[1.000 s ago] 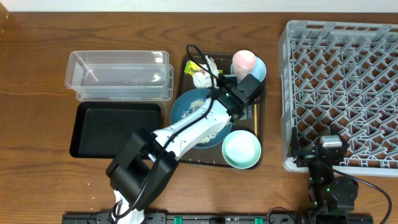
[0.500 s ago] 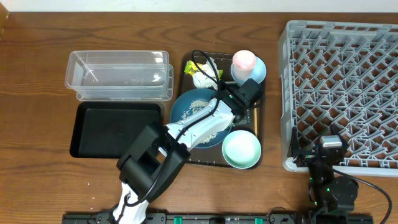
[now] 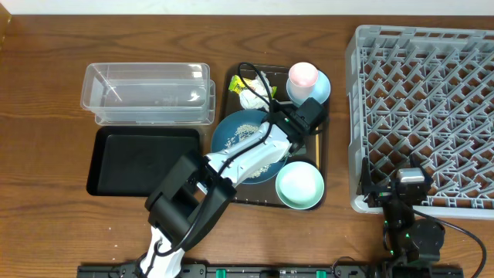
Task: Sort waste into correct bins and load items into the dishwasher rack
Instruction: 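Grasp the blue plate rim with the left gripper and lift it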
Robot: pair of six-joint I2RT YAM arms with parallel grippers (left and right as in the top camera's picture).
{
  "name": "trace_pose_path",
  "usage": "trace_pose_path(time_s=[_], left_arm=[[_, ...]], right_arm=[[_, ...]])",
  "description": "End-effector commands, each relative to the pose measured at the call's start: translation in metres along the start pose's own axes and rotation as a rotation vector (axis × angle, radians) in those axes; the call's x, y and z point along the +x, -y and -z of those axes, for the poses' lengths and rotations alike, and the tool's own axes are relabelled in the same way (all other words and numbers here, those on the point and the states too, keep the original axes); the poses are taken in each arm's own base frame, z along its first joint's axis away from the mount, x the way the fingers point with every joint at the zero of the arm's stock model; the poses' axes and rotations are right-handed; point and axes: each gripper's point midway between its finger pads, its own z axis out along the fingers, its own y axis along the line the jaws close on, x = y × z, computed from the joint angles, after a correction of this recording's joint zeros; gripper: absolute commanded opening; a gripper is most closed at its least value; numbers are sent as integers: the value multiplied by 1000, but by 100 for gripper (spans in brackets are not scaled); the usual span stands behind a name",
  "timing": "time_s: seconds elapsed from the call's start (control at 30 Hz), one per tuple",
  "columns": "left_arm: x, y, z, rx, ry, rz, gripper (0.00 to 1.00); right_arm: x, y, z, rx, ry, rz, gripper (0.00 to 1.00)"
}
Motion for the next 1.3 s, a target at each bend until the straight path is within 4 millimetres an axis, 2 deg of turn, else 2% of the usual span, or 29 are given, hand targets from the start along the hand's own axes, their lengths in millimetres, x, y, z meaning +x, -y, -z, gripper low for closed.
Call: trace_pose_path(time_s=[0.0, 0.43, 0.6, 0.87, 1.27], left_arm=[[-1, -1, 2, -7, 10, -6, 39], [-6, 2, 9, 1, 16, -5, 19], [-8, 4, 14, 11, 24, -2, 7], [-12, 5, 26, 28, 40, 3, 6], [-19, 11, 84, 107, 99, -1, 6]], right_arm=[[1, 2, 0, 7, -1, -13, 99], [1, 2, 0, 7, -1, -13, 99], [1, 2, 0, 7, -1, -13, 99], [1, 2, 0, 7, -1, -13, 99], [1, 2, 0, 7, -2, -13, 99]])
